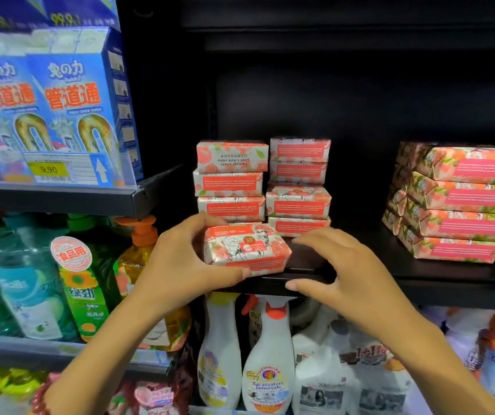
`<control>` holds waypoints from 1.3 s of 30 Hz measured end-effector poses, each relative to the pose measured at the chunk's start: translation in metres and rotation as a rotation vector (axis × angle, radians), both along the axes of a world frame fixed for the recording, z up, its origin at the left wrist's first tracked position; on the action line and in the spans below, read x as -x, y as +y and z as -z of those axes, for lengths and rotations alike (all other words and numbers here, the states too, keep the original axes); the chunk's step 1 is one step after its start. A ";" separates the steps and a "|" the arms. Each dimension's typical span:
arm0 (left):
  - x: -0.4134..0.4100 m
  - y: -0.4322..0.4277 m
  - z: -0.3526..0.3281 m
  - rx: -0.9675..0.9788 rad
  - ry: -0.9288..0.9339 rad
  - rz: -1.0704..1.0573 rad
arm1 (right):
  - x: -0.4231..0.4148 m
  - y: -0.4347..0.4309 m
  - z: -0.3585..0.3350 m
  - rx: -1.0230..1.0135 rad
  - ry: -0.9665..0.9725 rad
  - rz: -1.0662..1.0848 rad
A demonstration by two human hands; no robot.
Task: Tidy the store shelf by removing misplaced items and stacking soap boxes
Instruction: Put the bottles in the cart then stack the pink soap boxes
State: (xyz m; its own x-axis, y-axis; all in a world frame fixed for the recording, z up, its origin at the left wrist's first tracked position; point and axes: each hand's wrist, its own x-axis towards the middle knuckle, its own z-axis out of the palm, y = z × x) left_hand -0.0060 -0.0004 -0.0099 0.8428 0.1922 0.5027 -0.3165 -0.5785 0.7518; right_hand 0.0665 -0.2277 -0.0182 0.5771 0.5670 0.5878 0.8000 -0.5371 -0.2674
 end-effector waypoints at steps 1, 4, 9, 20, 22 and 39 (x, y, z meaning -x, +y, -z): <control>-0.001 0.002 0.000 -0.016 0.014 -0.020 | -0.001 0.000 0.001 0.043 0.004 0.015; -0.002 0.005 0.002 -0.043 0.045 -0.056 | -0.002 0.002 0.007 0.098 -0.013 0.032; 0.001 0.007 0.008 -0.149 -0.016 -0.156 | -0.002 0.001 0.015 0.070 -0.048 0.057; 0.006 -0.011 0.013 -0.536 -0.200 -0.317 | -0.003 0.002 0.027 0.007 -0.230 0.096; 0.006 -0.011 0.013 -0.552 -0.194 -0.314 | -0.003 0.003 0.027 0.006 -0.251 0.106; 0.000 0.000 0.013 -0.636 -0.274 -0.355 | -0.003 0.002 0.028 0.017 -0.268 0.126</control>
State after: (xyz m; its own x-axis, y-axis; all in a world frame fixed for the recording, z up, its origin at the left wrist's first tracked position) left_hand -0.0065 0.0001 -0.0229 0.6147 0.0324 0.7881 -0.1584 -0.9737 0.1635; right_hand 0.0690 -0.2258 -0.0465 0.4691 0.5119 0.7196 0.7676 -0.6393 -0.0456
